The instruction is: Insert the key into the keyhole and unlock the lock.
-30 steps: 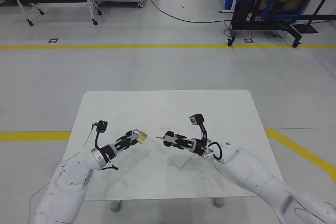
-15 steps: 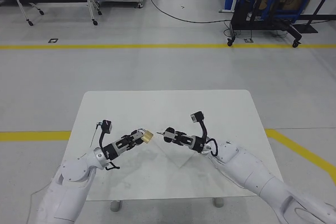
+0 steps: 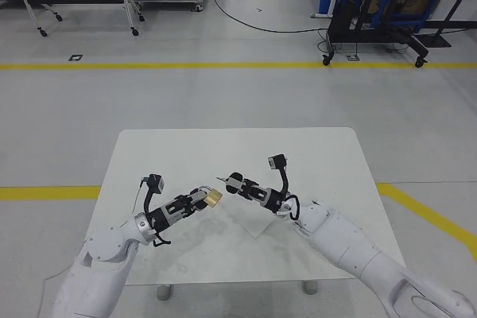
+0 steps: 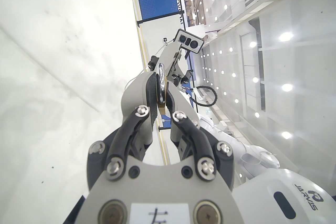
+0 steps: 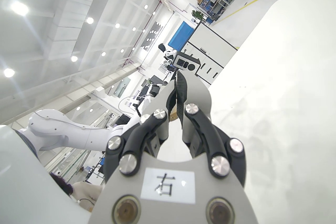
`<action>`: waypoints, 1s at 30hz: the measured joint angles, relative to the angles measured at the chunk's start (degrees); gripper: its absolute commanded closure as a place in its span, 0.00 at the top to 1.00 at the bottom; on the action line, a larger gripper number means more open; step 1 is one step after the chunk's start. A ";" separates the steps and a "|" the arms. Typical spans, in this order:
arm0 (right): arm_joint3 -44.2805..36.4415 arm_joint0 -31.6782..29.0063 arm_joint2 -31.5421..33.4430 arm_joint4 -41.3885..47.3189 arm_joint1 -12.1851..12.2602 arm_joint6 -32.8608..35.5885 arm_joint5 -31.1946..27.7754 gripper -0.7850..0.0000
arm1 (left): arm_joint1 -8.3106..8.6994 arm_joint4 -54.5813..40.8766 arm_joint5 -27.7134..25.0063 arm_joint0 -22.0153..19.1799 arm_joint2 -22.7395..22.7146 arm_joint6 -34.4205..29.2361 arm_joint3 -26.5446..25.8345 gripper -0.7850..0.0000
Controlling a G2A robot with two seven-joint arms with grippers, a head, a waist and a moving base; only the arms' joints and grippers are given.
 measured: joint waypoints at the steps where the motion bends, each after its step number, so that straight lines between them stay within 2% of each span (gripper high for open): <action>1: 0.09 0.10 -0.04 0.07 -0.20 0.29 -0.03 0.00 | 0.01 0.20 0.03 -0.01 0.10 0.00 0.02 0.00; 11: 1.52 0.93 -0.15 1.42 -2.14 4.11 0.49 0.00 | 0.04 -0.43 -0.11 -0.41 1.00 -0.08 0.62 0.00; 30: 2.44 0.60 1.72 3.08 -4.01 9.86 -0.63 0.00 | 0.11 -2.42 1.77 -1.17 1.31 1.38 1.69 0.00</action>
